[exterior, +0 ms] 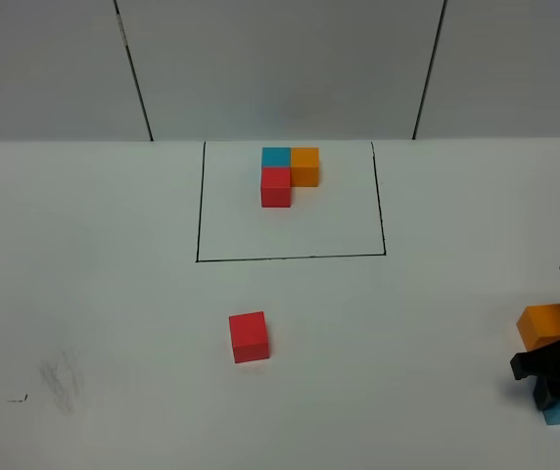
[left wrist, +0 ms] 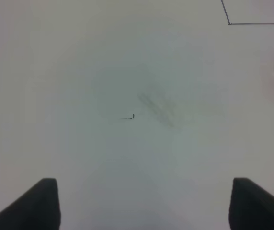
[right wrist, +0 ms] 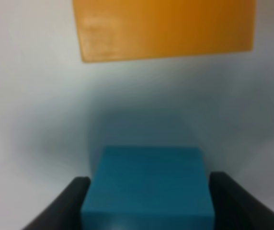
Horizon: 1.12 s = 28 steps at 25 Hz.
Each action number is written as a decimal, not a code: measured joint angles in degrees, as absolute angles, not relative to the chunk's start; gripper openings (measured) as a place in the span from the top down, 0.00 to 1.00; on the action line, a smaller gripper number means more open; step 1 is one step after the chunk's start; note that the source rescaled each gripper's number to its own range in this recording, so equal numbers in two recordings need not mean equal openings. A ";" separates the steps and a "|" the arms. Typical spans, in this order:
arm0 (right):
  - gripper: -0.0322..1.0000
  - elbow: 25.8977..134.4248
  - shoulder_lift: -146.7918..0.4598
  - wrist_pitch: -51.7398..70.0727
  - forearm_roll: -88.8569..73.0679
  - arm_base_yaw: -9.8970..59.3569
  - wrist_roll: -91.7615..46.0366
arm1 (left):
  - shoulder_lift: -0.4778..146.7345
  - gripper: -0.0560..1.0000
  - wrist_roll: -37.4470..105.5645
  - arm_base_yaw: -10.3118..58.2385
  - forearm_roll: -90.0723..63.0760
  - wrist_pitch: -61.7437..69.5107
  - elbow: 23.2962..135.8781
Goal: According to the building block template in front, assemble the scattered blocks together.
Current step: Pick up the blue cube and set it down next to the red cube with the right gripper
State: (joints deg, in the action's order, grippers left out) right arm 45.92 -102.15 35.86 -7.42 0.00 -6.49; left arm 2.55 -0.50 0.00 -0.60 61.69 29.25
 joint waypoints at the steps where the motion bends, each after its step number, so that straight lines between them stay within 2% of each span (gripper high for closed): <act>1: 0.93 45.92 -102.15 35.84 -7.42 0.00 -6.49 | 2.55 0.39 -0.50 0.00 -0.60 61.69 29.25; 2: 0.96 45.92 -102.15 35.84 -7.42 0.00 -6.49 | 2.55 0.39 -0.50 0.00 -0.60 61.69 29.25; 19: 0.96 45.92 -102.15 35.86 -7.44 0.00 -5.86 | 2.55 0.39 -0.50 0.00 -0.60 61.69 29.25; 28: 0.96 45.86 -98.34 39.85 -7.49 0.00 -4.72 | 2.55 0.39 -0.50 0.00 -0.60 61.69 29.25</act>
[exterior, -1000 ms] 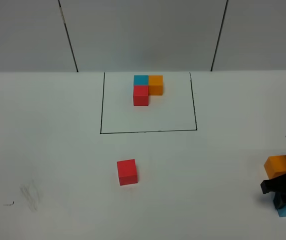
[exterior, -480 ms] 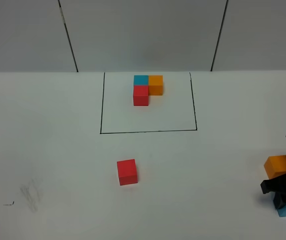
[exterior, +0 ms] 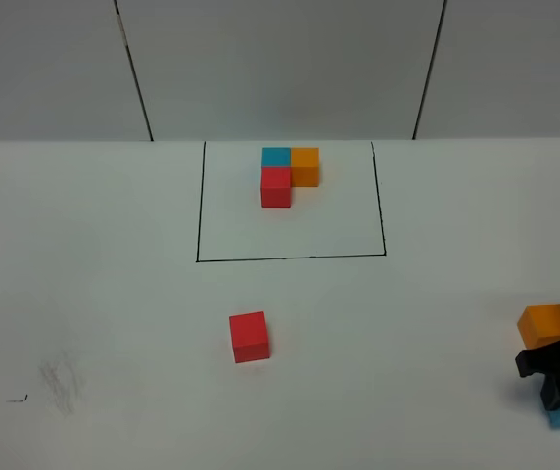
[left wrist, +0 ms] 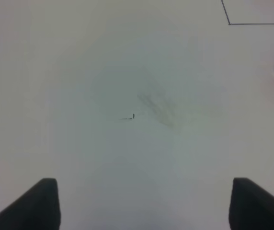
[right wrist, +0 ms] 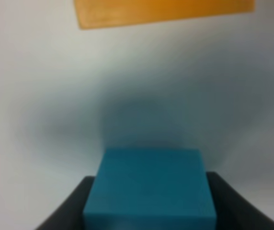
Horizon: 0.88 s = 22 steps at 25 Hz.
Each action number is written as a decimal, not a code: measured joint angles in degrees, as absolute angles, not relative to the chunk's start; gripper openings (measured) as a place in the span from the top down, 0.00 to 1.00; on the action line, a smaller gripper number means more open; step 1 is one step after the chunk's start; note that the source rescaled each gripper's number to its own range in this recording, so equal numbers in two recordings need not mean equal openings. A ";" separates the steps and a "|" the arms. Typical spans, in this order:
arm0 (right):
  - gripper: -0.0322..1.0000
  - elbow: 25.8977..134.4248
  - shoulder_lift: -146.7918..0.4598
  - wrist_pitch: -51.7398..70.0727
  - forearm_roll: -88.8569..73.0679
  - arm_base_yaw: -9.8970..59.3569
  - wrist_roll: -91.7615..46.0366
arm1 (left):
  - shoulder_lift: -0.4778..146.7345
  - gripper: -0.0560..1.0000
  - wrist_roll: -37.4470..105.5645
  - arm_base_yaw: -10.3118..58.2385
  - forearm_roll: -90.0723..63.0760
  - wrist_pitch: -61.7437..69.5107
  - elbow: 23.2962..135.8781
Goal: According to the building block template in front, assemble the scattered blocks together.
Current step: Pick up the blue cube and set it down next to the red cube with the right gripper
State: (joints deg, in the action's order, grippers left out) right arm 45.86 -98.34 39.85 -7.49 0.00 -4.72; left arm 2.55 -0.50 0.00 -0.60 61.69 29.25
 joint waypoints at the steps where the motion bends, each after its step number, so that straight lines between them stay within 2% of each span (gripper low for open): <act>1: 0.96 45.86 -96.70 40.23 -7.49 0.00 -4.57 | 2.55 0.39 -0.50 0.00 -0.60 61.69 29.25; 13: 0.96 46.30 -76.45 51.14 -9.40 0.00 -1.78 | 2.55 0.39 -0.50 0.00 -0.60 61.69 29.25; 19: 0.96 50.90 -74.39 59.68 -11.97 0.90 -1.35 | 2.55 0.39 -0.50 0.00 -0.60 61.69 29.25; 22: 0.96 53.55 -74.39 59.92 -12.09 4.61 0.77 | 2.55 0.39 -0.50 0.00 -0.60 61.69 29.25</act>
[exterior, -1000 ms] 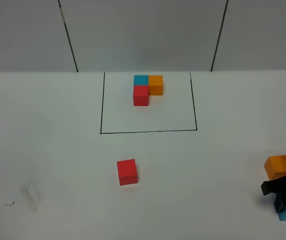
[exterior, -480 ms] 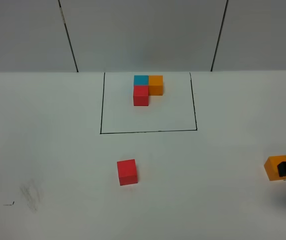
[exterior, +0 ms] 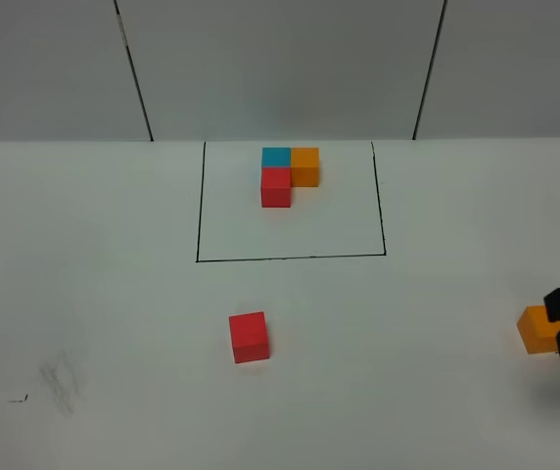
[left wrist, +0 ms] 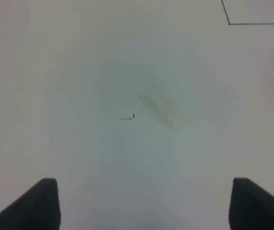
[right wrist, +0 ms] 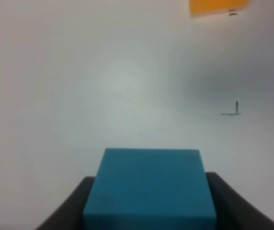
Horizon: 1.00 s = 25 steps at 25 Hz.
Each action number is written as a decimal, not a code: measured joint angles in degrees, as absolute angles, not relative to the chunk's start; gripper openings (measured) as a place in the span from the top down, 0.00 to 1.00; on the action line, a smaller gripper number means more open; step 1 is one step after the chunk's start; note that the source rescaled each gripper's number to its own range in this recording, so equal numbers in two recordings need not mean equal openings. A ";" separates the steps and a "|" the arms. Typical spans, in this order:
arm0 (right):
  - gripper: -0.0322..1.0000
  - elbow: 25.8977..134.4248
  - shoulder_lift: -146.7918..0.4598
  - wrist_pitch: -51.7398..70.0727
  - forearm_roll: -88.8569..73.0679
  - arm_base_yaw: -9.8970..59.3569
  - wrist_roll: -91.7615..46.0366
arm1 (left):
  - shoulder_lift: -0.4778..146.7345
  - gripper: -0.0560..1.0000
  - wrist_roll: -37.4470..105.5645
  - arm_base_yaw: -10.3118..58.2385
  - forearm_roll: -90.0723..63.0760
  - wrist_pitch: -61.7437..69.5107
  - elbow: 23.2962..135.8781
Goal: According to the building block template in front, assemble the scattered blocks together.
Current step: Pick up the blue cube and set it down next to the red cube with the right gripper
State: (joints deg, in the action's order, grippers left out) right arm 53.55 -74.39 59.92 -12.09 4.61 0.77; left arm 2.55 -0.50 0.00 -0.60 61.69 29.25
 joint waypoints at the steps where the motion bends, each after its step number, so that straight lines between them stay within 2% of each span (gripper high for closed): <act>1: 0.96 54.54 -74.39 59.78 -11.97 6.03 1.71 | 2.55 0.39 -0.50 0.00 -0.60 61.69 29.25; 10: 0.96 64.37 -79.49 61.86 -6.75 17.96 12.83 | 2.55 0.39 -0.50 0.00 -0.60 61.69 29.25; 25: 0.96 76.74 -96.74 62.91 -4.62 26.25 19.67 | 2.55 0.39 -0.50 0.00 -0.60 61.69 29.25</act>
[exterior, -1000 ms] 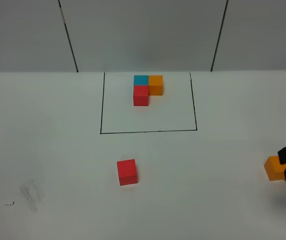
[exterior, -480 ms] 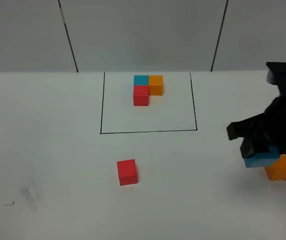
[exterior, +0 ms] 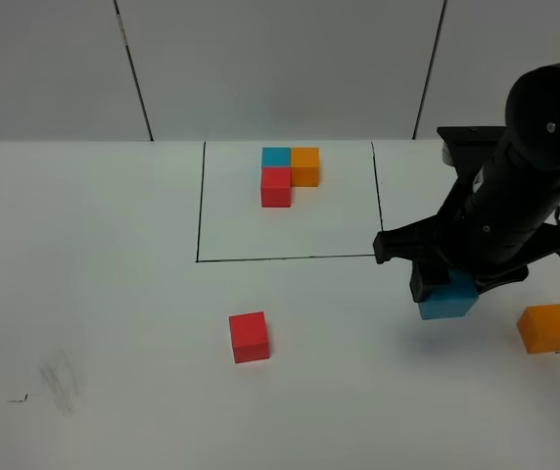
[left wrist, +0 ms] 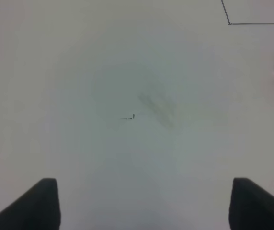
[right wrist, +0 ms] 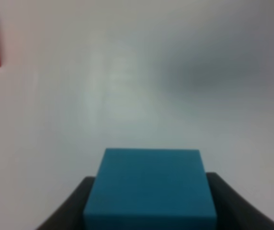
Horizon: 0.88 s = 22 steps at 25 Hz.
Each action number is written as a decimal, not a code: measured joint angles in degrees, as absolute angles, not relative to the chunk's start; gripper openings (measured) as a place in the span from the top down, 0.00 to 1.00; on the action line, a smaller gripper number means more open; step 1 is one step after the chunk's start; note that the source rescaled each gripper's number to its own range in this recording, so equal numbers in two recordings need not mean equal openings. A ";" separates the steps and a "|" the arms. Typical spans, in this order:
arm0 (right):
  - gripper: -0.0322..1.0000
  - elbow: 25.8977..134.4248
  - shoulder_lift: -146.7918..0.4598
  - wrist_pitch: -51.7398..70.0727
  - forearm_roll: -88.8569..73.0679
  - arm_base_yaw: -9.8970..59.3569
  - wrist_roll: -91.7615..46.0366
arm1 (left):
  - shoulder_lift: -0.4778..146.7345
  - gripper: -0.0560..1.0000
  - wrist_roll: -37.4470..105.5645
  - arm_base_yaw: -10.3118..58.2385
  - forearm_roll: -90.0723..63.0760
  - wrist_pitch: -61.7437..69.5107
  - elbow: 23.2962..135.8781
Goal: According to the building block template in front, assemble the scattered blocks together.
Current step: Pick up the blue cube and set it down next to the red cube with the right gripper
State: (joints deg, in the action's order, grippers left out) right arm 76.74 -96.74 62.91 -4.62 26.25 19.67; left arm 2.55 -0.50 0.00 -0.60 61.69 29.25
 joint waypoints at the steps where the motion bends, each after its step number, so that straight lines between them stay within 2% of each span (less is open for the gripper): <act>1: 0.96 77.45 -97.62 62.91 -4.17 26.74 20.07 | 2.55 0.39 -0.50 0.00 -0.60 61.69 29.25; 13: 0.96 96.41 -109.85 64.86 -0.96 35.98 23.10 | 2.55 0.39 -0.50 0.00 -0.60 61.69 29.25; 22: 0.96 109.20 -119.34 69.42 0.33 37.87 23.14 | 2.55 0.39 -0.50 0.00 -0.60 61.69 29.25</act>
